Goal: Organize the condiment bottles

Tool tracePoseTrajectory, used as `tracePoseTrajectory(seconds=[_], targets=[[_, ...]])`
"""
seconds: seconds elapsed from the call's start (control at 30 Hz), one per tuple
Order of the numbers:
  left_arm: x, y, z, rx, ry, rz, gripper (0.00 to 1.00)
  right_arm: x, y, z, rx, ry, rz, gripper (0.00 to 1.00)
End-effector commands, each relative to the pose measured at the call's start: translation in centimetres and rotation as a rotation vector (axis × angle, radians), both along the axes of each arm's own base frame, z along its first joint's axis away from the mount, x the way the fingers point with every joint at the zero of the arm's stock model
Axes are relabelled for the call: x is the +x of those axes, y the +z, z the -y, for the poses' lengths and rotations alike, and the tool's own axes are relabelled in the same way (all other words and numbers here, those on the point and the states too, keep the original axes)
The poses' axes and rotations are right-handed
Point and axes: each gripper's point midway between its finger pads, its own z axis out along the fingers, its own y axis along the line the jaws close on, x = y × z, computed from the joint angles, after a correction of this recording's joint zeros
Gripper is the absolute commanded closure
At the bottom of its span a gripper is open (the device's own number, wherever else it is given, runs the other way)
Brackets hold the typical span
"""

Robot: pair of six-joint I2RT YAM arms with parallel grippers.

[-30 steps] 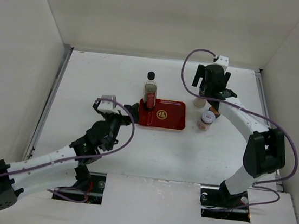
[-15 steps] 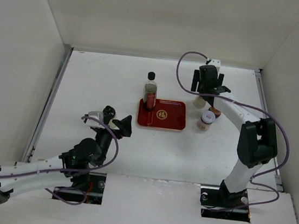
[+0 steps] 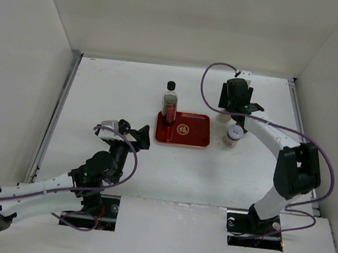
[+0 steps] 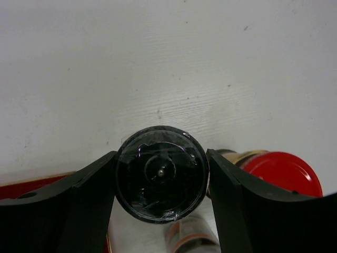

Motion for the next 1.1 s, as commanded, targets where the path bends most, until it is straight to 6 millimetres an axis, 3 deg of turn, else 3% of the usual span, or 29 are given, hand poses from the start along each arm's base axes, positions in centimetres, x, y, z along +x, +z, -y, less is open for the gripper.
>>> tracePoseTrajectory(seconds=[0.0, 0.07, 0.2, 0.4, 0.7, 0.87, 0.93, 1.07], targets=[[0.4, 2.8, -0.1, -0.047, 0.009, 0.040, 0.03, -0.6, 10.5, -3.5, 0.133, 0.067, 0.293, 0.46], [1.0, 3.2, -0.8, -0.033, 0.042, 0.042, 0.03, -1.7, 11.3, -5.5, 0.159, 0.119, 0.305, 0.45], [1.3, 3.1, -1.6, -0.022, 0.082, 0.033, 0.04, -3.5, 10.4, -11.1, 0.213, 0.244, 0.296, 0.45], [1.5, 2.8, -2.1, 0.014, 0.106, 0.009, 0.03, -3.8, 8.2, -16.6, 0.252, 0.317, 0.271, 0.45], [1.3, 2.2, -1.7, 0.005, 0.084, 0.015, 0.03, -3.1, 5.2, -17.6, 0.227, 0.296, 0.257, 0.45], [1.4, 1.9, -1.3, 0.010, 0.073, 0.011, 0.03, -3.0, 4.8, -17.5, 0.218, 0.273, 0.274, 0.43], [1.4, 1.6, -1.2, 0.017, 0.076, 0.007, 0.03, -2.9, 4.4, -17.6, 0.203, 0.265, 0.277, 0.39], [1.5, 1.8, -1.2, 0.012, 0.073, 0.010, 0.03, -2.8, 4.0, -18.0, 0.203, 0.261, 0.267, 0.21]])
